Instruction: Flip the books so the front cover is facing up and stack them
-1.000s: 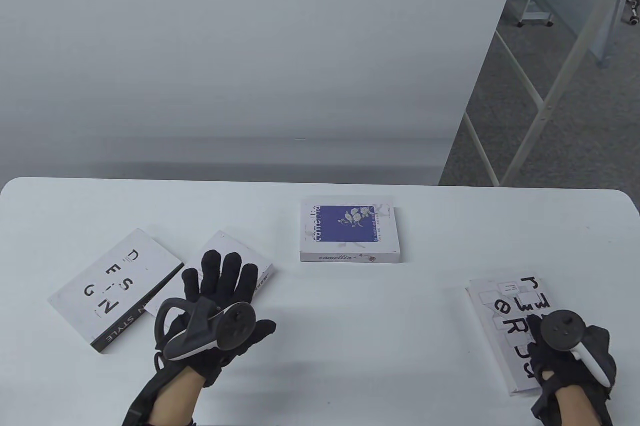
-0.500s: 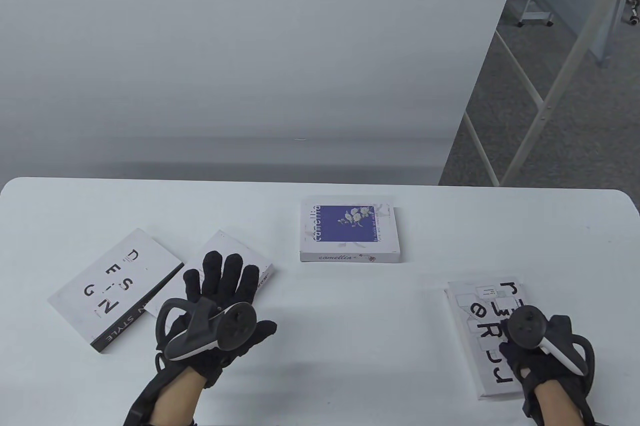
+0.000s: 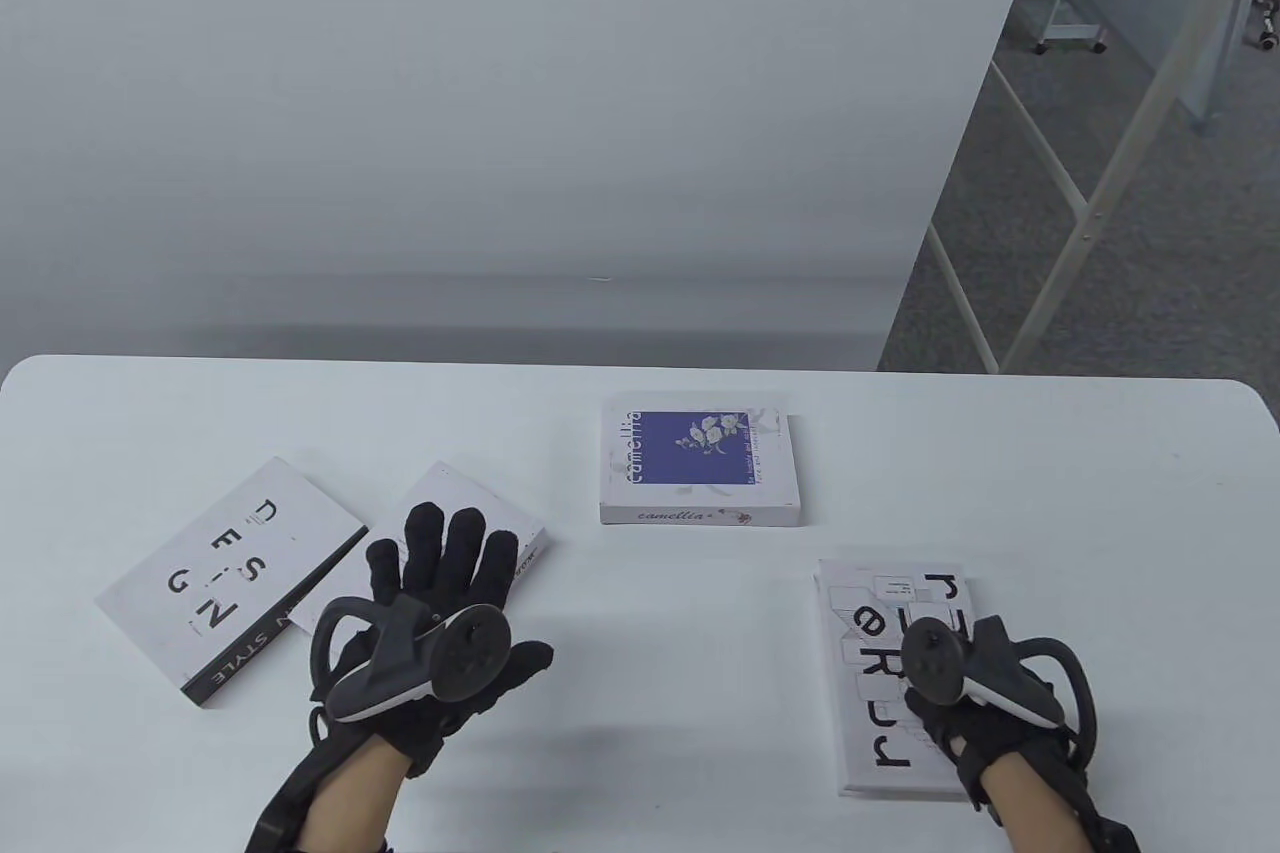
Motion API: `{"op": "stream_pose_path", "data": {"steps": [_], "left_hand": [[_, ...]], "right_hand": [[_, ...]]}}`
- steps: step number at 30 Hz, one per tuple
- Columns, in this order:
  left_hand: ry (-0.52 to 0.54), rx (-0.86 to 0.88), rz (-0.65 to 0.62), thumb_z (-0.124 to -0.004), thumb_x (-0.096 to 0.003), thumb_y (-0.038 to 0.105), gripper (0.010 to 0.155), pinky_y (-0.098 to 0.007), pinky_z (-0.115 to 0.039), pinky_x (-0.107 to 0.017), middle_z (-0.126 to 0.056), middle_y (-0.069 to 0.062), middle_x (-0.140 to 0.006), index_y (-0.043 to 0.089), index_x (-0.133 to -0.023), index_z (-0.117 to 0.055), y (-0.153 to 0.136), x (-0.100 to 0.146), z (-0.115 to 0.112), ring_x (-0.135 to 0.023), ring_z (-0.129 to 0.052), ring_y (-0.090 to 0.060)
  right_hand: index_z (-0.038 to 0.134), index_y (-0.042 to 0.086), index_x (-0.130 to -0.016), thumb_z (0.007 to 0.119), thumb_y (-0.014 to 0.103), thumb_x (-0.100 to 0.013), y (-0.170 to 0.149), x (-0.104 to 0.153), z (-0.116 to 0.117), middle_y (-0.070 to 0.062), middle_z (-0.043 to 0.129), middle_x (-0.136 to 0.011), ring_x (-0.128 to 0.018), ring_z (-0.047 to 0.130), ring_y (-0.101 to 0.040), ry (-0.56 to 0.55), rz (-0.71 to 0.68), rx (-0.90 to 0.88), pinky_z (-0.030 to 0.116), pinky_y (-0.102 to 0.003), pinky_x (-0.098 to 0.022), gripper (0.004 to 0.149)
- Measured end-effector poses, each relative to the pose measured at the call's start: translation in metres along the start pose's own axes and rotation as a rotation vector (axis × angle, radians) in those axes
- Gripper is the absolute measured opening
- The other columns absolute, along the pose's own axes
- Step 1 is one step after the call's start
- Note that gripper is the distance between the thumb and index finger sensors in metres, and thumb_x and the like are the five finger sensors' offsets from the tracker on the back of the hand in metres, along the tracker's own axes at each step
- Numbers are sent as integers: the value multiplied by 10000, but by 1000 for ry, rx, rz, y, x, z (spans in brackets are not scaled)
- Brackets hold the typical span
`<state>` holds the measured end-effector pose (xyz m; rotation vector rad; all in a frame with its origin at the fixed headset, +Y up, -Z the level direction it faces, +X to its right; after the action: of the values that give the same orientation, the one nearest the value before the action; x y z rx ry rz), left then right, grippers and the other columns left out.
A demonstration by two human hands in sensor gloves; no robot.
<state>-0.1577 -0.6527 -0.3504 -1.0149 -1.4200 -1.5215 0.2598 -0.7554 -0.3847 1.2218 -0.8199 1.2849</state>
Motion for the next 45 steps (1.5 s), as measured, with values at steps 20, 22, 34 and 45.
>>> {"op": "stream_pose_path", "data": {"steps": [20, 22, 34, 45], "left_hand": [[-37, -9, -25, -600, -439, 738, 976, -806, -359, -636, -285, -284, -1135, 77, -1131, -407, 9, -4, -9, -985, -229, -643], [-46, -10, -32, -602, -440, 735, 973, -803, -367, -640, -286, -284, -1135, 78, -1130, -406, 12, -5, -12, -988, -235, -640], [-174, 8, -96, -597, -431, 755, 1015, -770, -433, -664, -269, -293, -1127, 51, -1124, -366, 30, -17, -49, -991, -265, -645], [-214, 116, -88, -718, -439, 632, 884, -504, -797, -594, -625, -269, -1004, 24, -1042, -499, 53, -31, -97, -870, -778, -527]], "right_hand": [[762, 189, -916, 790, 411, -486, 156, -15, -21, -248, 852, -800, -525, 986, -325, 48, -319, 69, 918, -395, -326, 486], [761, 183, -918, 790, 409, -486, 167, -15, -22, -254, 849, -797, -524, 984, -328, 58, -336, 62, 919, -395, -322, 488], [772, 184, -909, 781, 411, -492, 230, -9, -28, -235, 855, -784, -500, 995, -289, 50, -426, 75, 932, -361, -300, 475], [743, 187, -941, 775, 454, -497, 214, 2, -29, -193, 854, -840, -556, 973, -247, -55, -410, -33, 918, -333, -352, 520]]}}
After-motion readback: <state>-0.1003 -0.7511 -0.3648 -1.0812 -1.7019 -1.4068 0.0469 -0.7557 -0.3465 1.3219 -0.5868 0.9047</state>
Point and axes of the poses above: the tracker on the back of each hand, its own y axis roughly to the thumb side, its own x axis roughly from the fingertips to the wrist, z = x × y, the point moved 5 cm from there along -x, roughly from the wrist to the fingertips
